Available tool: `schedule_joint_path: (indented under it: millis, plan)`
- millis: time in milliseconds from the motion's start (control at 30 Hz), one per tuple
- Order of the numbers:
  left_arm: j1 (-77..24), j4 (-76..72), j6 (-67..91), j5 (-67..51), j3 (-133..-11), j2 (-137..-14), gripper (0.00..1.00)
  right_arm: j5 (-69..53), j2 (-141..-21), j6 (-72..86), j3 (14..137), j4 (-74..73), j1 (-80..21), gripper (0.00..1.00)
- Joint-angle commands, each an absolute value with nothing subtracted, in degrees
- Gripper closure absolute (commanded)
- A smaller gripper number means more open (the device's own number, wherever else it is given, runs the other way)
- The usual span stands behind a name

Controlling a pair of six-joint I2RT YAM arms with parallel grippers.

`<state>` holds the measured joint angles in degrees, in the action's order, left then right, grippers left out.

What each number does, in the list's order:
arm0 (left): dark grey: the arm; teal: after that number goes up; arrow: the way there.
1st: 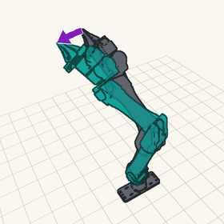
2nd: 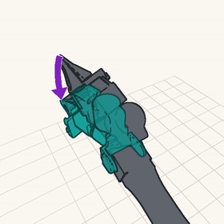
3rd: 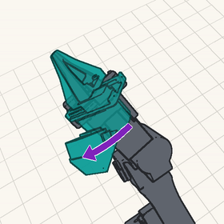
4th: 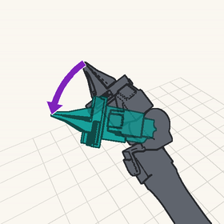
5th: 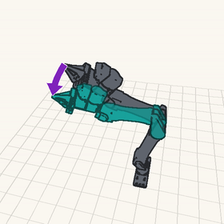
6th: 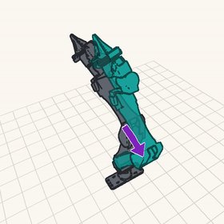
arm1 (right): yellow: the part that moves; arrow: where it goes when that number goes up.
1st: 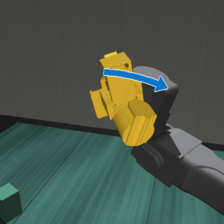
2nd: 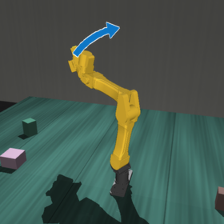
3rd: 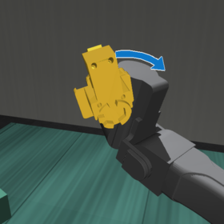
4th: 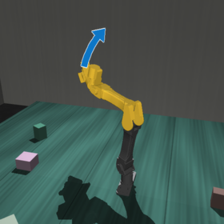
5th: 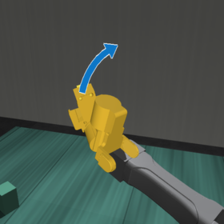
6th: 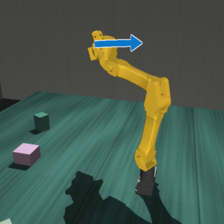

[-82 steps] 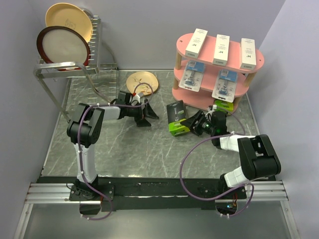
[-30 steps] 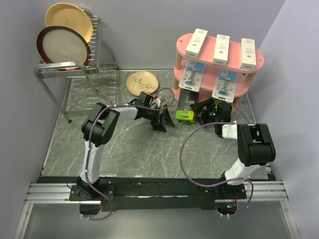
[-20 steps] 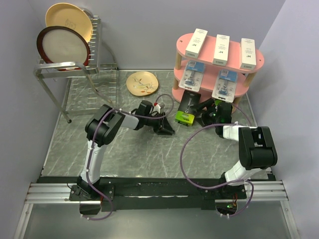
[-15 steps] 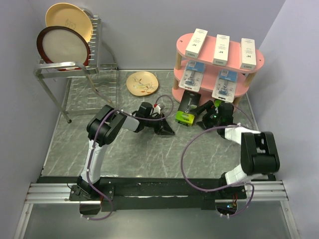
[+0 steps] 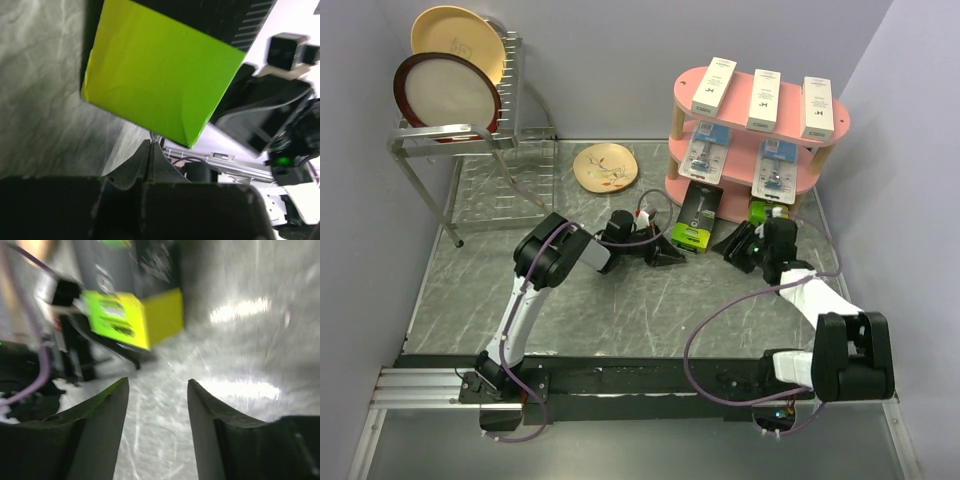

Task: Place and organize the shaving razors onto the shelf

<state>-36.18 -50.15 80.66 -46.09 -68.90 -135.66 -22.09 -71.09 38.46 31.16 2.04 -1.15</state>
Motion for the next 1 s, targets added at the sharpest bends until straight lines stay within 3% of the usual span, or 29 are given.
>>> schedule_joint_path:
  millis: [0, 100, 233, 333, 967]
  plan:
    - [-37.8, -53.3, 86.3, -44.7, -70.0, -137.9, 0.99, -18.5, -73.6, 39.7, 30.8, 6.9, -4.4, 0.46]
    - [-37.7, -53.6, 87.4, -44.0, -70.0, -138.9, 0.99, -16.4, -76.6, 41.7, 31.1, 10.0, -5.5, 0.52]
    - [-37.8, -53.5, 88.2, -43.4, -70.9, -139.8, 0.99, -9.6, -80.9, 43.5, 34.8, 8.1, -9.4, 0.76]
    - [-37.7, -53.5, 88.5, -43.1, -72.3, -140.2, 0.99, -5.9, -82.6, 43.9, 36.6, 6.2, -11.9, 0.87]
    - [-38.0, -49.4, 86.9, -38.7, -88.7, -141.1, 0.95, -2.0, -77.4, 42.8, 37.7, -4.9, -11.3, 0.92]
